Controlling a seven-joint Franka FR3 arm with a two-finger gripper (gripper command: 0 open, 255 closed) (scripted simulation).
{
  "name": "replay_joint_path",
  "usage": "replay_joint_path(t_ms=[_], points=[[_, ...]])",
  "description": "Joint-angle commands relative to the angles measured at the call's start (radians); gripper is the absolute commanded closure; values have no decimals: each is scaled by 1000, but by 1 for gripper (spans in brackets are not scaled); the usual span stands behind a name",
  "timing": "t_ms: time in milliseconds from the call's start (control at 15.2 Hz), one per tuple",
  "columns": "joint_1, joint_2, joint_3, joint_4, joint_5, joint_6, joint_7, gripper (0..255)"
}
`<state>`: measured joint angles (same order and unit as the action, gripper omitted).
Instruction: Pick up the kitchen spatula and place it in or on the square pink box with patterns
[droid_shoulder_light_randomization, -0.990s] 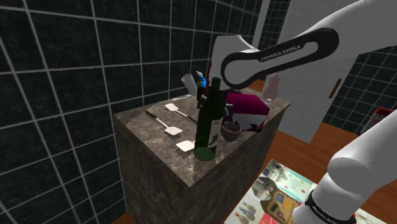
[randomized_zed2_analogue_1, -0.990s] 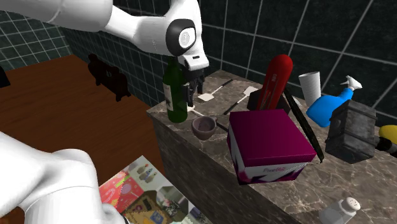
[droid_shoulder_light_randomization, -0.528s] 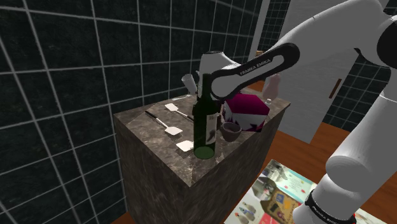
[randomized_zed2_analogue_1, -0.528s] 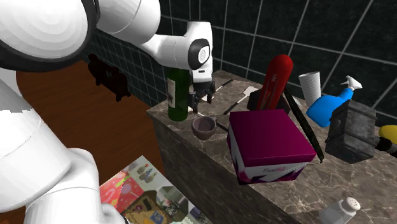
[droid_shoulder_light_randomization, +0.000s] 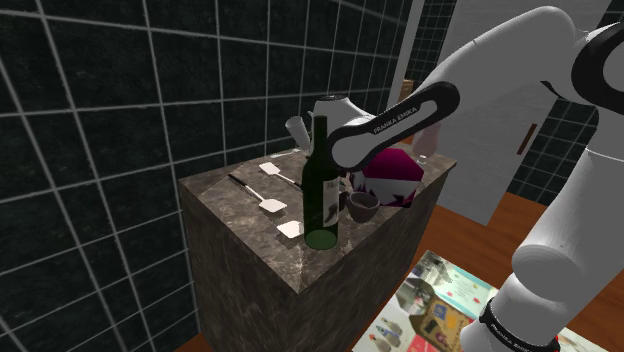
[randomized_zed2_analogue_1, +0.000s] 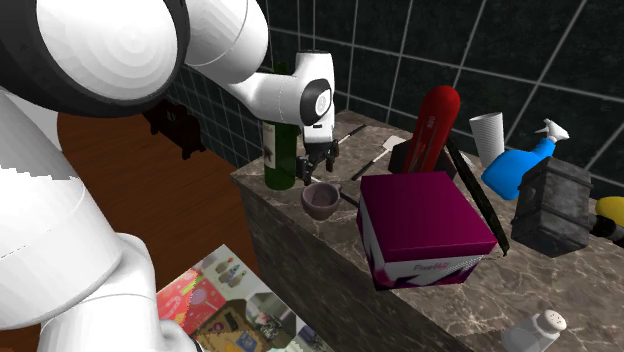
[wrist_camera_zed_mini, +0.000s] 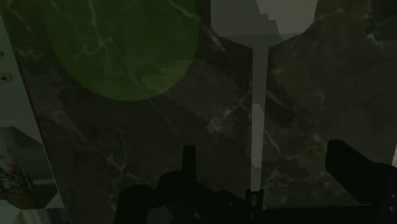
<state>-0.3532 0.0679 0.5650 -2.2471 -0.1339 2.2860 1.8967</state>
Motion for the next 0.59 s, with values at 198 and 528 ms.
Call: replay_joint_path(t_ms=[198, 528], points=[[0, 1, 0, -2, -1, 2, 1, 0], [0, 1, 0, -2, -1, 3, 1, 255]])
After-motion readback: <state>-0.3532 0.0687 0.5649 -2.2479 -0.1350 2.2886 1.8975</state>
